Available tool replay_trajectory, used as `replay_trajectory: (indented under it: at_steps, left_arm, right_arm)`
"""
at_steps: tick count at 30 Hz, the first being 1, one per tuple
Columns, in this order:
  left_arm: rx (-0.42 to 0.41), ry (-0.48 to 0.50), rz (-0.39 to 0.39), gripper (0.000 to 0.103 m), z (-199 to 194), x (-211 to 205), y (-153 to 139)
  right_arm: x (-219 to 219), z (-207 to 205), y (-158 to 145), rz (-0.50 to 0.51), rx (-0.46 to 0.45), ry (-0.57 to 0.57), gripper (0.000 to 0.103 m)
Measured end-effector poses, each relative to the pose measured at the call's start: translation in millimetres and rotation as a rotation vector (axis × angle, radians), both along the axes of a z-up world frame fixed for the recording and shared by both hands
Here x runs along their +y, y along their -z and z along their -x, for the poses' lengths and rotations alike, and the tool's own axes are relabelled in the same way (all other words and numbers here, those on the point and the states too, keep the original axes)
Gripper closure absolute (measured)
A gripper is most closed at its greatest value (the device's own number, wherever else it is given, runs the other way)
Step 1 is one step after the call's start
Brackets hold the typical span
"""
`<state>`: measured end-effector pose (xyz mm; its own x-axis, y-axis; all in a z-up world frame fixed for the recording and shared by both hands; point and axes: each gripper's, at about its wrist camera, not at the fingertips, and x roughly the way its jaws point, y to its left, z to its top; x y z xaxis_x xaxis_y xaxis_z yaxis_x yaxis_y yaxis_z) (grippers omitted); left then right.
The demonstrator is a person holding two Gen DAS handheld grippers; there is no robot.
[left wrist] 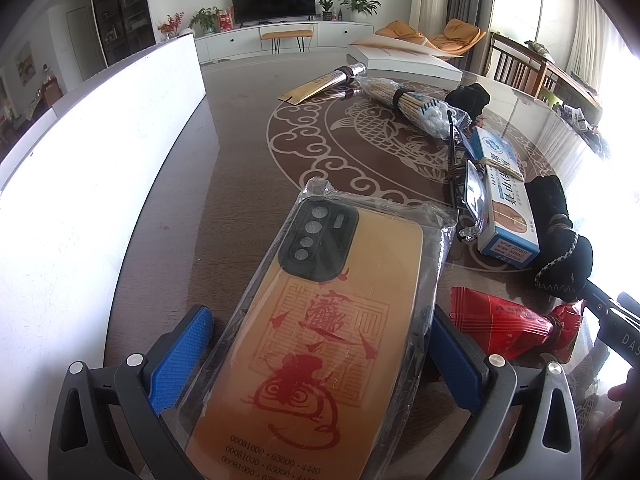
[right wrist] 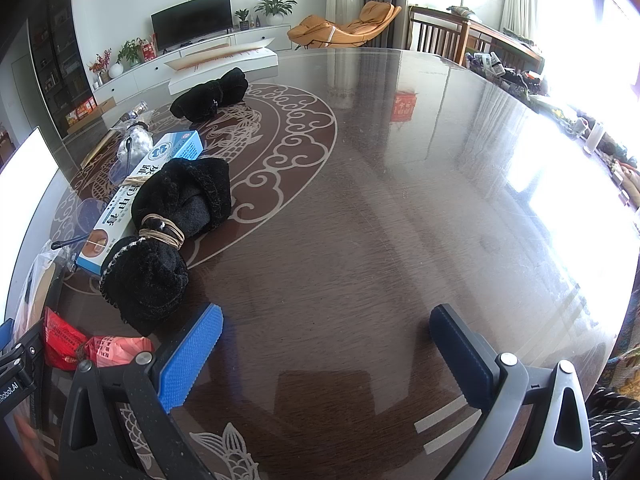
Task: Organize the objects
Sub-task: 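Hold the phone case raised above the table with the left gripper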
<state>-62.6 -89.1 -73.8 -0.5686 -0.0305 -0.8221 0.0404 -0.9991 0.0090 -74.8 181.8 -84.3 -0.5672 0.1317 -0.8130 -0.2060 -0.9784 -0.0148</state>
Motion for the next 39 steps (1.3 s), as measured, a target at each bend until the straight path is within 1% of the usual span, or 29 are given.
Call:
replay_trajectory:
  at_steps: [6, 14, 39]
  left_arm:
    - [-0.001, 0.002, 0.0, 0.0, 0.3, 0.2, 0.2]
    - [-0.005, 0.038, -0.001, 0.0, -4.2, -3.4, -1.4]
    - [-0.005, 0.033, 0.0, 0.0, -4.1, -3.7, -1.1]
  right_arm:
    - [-0.1, -0.1, 0.0, 0.0, 0.0, 0.0, 0.0]
    - [-0.4, -0.7, -1.8, 0.001, 0.001, -0.004, 0.0]
    - [-0.4, -0.6, -1.5, 0.001, 0.001, -0.004, 0.0]
